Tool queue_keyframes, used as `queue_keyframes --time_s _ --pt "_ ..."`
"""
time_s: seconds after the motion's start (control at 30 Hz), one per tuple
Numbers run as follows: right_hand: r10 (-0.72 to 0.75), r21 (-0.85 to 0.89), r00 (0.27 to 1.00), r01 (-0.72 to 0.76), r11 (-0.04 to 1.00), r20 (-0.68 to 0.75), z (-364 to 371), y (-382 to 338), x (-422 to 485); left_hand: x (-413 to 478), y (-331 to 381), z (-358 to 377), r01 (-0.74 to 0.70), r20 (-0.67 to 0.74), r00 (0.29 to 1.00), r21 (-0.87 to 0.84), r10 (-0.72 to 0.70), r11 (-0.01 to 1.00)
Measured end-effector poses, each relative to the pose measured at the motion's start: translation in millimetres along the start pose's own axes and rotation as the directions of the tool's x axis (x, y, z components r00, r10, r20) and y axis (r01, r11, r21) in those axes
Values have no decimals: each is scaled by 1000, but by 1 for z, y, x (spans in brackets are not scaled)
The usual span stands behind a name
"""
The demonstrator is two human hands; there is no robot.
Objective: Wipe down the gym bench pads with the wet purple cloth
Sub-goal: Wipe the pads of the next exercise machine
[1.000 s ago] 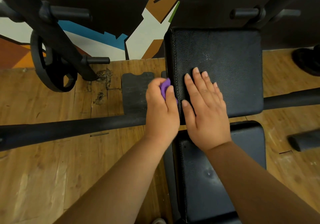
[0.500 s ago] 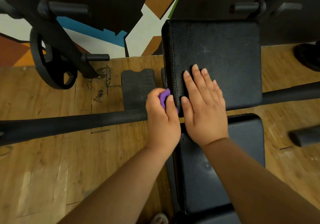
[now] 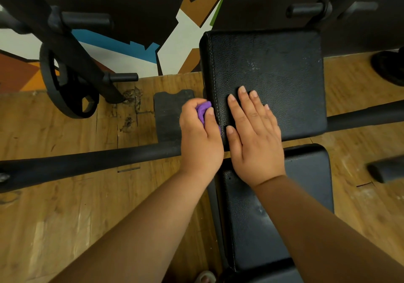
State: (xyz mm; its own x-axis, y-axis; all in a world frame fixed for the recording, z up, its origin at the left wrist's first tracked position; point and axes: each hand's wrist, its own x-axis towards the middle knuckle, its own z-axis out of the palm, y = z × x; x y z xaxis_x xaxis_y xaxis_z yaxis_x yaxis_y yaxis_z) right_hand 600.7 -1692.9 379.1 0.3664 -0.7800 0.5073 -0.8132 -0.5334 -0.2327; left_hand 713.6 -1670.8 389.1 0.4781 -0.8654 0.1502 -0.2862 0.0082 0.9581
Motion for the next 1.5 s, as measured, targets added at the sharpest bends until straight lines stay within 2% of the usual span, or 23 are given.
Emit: queue_keyframes --time_s 0.07,0.23,0.4,0.53,0.77,1.03,1.23,1.4,1.5 --pt "2 12 1000 -2 1000 -5 0 0 -1 -6 -1 3 24 -24 999 -11 -24 1000" --pt "2 44 1000 -1 999 -20 0 1 -1 -36 -16 -2 45 55 997 23 -46 999" --pt "1 77 1000 1 997 -23 -1 3 -2 -43 -6 -14 167 121 979 -34 -161 985" --pt "2 106 1000 -3 994 13 -5 4 -6 -57 -1 -17 160 109 981 -6 -158 987" --pt "48 51 992 -55 997 119 -19 8 -48 -78 -7 -16 85 80 992 123 -95 989" --pt "180 -94 973 -168 981 141 -14 3 -100 -107 -23 -24 36 150 987 123 -54 992" --pt "169 -118 978 -155 981 123 -13 4 -100 -94 -17 -22 -199 129 975 141 182 970" --pt "174 -74 972 -164 984 159 -16 6 -99 -87 -15 -10 -269 176 956 211 234 940" --pt "199 71 961 -216 974 193 -25 8 -99 -97 -12 -12 -257 209 954 211 213 943"
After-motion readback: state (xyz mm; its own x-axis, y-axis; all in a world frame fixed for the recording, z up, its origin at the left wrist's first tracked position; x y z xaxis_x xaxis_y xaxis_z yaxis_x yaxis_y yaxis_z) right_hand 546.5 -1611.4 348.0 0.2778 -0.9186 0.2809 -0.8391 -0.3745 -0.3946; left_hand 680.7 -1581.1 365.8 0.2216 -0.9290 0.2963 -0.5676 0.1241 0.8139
